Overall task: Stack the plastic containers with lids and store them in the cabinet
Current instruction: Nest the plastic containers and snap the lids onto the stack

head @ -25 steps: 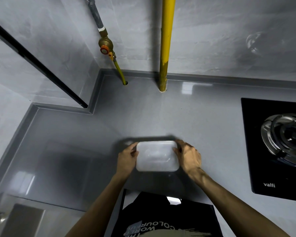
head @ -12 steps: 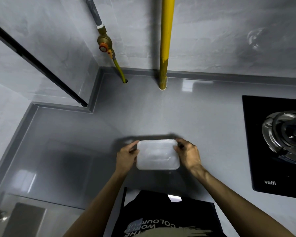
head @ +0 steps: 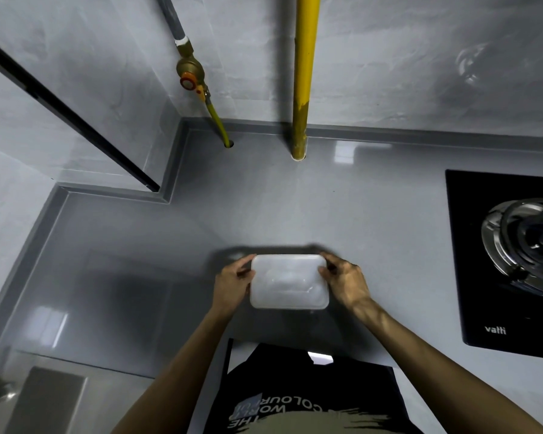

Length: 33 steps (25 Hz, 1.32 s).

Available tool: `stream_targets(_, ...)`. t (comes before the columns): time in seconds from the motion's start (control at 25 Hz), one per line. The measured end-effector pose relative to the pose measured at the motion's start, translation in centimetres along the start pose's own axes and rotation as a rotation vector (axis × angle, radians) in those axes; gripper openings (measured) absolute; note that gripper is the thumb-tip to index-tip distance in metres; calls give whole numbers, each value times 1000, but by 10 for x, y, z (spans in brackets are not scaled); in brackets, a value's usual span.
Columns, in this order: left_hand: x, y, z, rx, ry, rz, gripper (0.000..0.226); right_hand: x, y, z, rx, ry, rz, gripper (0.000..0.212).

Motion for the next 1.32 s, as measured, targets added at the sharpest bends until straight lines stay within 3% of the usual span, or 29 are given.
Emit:
stream_targets(0.24,-2,-5,-1,23,-2,-64,37,-1,-2,0,88,-23,35,42)
stream_targets(0.4,-6,-11,-4,-103,-140,-200,34,-8,5,1,15,-39,160,53)
stream_targets(0.56,-6,-4,-7,-3,-212,-173,13,-13,10,3,67,-110,190,30)
stream_targets(0.76,-17,5,12,-23,-228,-148,29,-36,31,-16,112,-46,201,11)
stream_targets(0.96,-44,4,63,-34,-342,-195,34,-78,80,-43,131,5,285,18)
stream_targets(1.16,-70,4,96,-56,-191,-214,40,-92,103,-52,188,-3,279,33)
stream_targets(1.32,-102,-6,92,-36,112,-206,29,-109,121,-64,245,58,229,34)
Point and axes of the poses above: each hand's wrist, its own x-axis towards the middle knuckle, its own z-axis out of the palm, y = z × x, the point moved 2 cm from there along x, towards the middle knuckle, and after that the axes turned 3 degrees about y, right-handed, at the moved point
